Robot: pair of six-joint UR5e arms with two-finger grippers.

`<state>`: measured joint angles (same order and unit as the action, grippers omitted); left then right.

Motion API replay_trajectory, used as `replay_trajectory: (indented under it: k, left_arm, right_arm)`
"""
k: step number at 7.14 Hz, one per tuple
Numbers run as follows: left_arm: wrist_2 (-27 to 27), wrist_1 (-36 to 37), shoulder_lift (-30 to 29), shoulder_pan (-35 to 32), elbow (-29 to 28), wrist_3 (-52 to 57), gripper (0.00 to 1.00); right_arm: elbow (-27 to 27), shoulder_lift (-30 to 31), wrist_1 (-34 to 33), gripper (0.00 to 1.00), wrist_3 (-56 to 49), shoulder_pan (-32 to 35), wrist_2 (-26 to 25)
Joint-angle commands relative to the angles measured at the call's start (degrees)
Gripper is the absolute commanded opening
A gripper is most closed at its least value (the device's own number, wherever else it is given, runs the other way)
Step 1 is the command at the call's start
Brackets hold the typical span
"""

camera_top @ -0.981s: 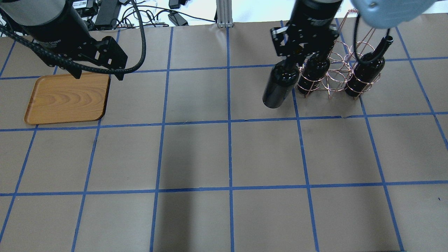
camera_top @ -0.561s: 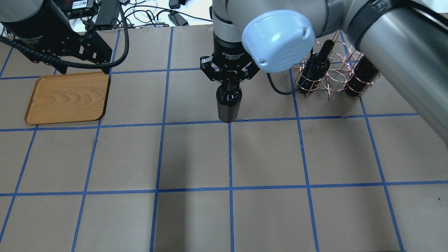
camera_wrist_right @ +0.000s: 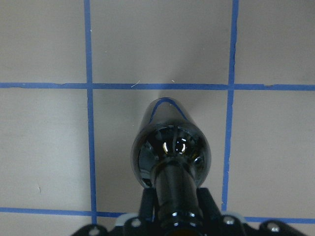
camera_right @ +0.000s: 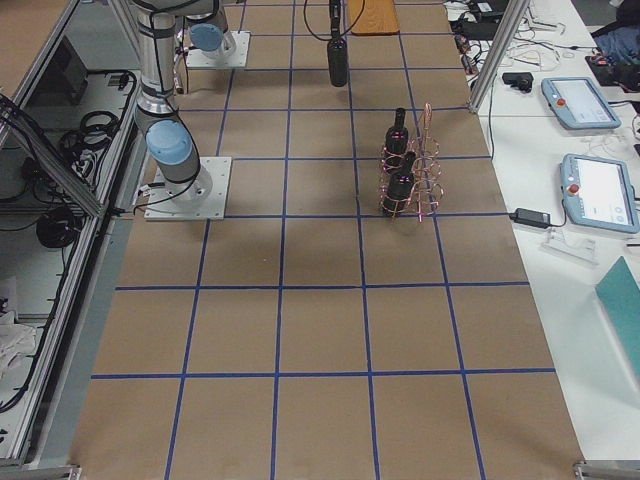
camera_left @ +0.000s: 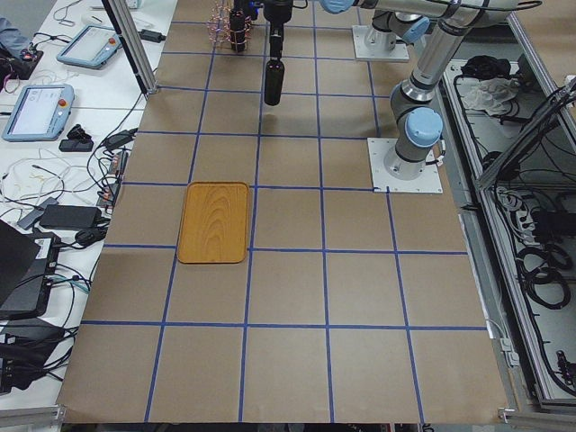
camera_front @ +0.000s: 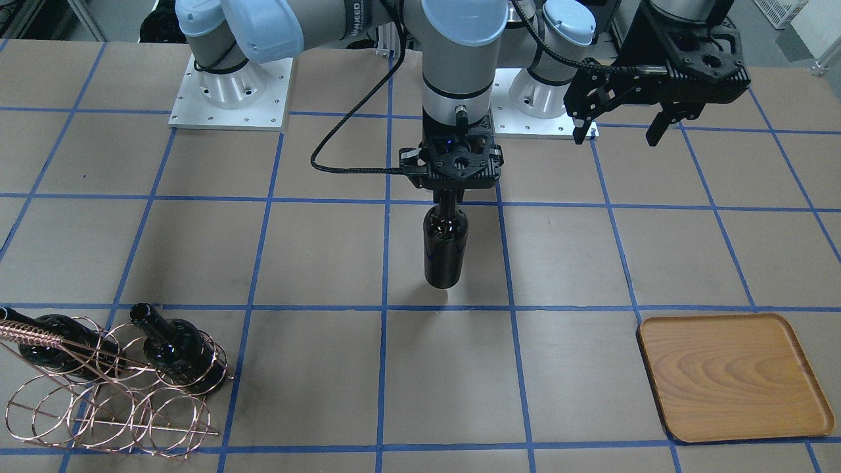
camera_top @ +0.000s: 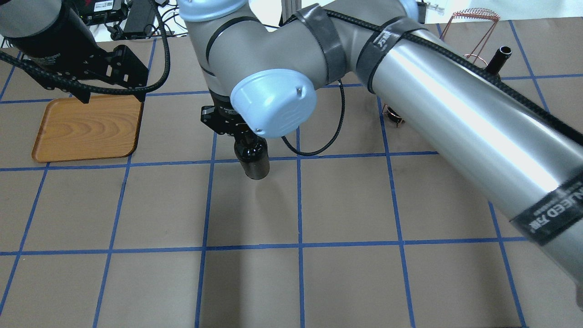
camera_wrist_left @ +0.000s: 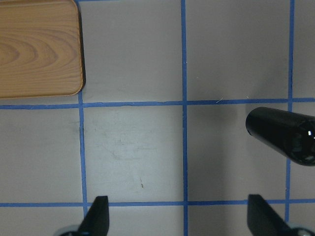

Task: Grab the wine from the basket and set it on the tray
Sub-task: 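Carry the bottle toward the tray and set it upright on the table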

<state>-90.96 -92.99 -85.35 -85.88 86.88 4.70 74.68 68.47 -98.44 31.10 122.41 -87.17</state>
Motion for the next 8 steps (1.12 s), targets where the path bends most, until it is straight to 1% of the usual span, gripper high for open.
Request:
replay_trajectory:
  k: [1,5,6,7,8]
  left_arm:
    - [-0.1,-0.1,0.0,0.2,0.0,0.3,1.0]
    - [-0.1,-0.1,0.1,0.2,0.0,0.2,1.0]
    - [-0.1,-0.1,0.1,0.2,0.0,0.2,1.0]
    - [-0.1,-0.1,0.1,0.2,0.0,0.2,1.0]
    - [-0.2,-0.2,0.2,0.2,0.0,0.2,1.0]
  right_arm:
    - [-2.6,-3.9,-1.8,0.0,1.6,2.2,0.6]
    - [-3.0,-4.3,-2.5,0.0,1.5,2.3,0.9]
    - [-2.9,-4.4,-2.5,0.07,1.5,2.8,0.9]
    - [-2.9,-4.5,-2.5,0.23,3.2,3.0,1.1]
    - [-2.9,-5.3,-2.5,0.23,3.3,3.6,1.6]
